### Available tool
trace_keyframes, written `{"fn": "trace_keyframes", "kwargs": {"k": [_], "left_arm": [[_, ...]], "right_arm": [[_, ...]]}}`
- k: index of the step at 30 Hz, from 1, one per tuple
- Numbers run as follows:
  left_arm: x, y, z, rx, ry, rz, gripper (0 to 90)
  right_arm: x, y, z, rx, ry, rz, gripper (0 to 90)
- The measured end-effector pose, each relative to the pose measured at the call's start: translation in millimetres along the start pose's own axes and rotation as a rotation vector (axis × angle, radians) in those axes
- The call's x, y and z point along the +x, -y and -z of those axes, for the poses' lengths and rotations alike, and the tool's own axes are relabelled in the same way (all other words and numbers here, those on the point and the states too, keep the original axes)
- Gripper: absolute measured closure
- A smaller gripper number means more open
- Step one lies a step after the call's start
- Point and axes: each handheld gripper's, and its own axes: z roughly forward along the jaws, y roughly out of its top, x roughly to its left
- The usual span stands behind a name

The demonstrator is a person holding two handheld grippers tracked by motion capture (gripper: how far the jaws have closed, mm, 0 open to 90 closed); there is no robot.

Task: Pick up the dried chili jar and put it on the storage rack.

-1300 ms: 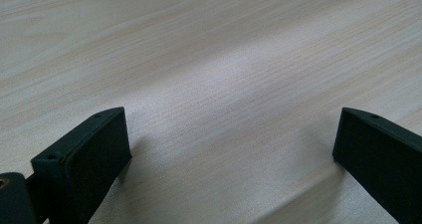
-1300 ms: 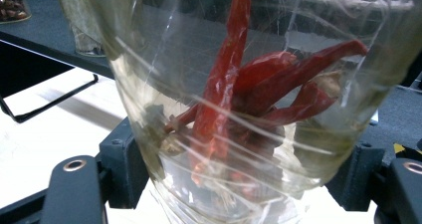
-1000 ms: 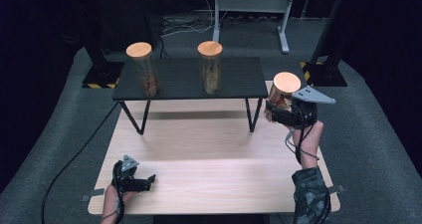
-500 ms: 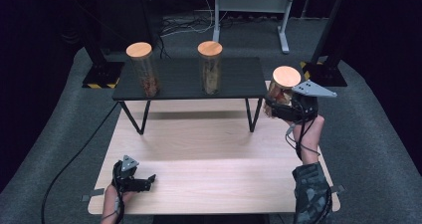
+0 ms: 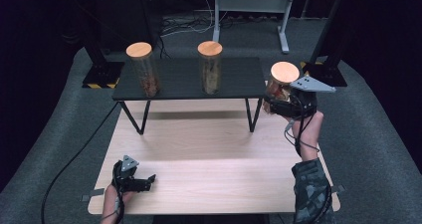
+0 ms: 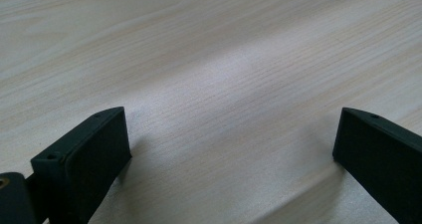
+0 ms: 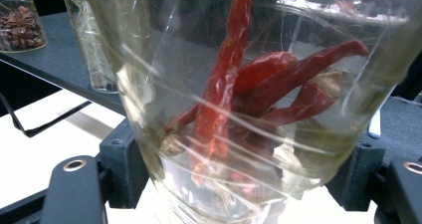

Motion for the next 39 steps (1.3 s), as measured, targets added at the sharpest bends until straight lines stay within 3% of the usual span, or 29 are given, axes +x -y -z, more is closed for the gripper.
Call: {"fn": "trace_keyframes", "kwargs": {"k": [21,39], "left_arm": [[0.0,0.0,0.0,0.0,0.002,-0.002,0.6],[-0.1,0.0,0.1,0.001,0.003,-0.004,0.7]], "right_arm": [[-0.5,-14.2,-12.6,0.008,-0.006,-0.003,24.2],[-4.6,-25.5,-33.4,0.041,0.002,-0.015,24.2]]}}
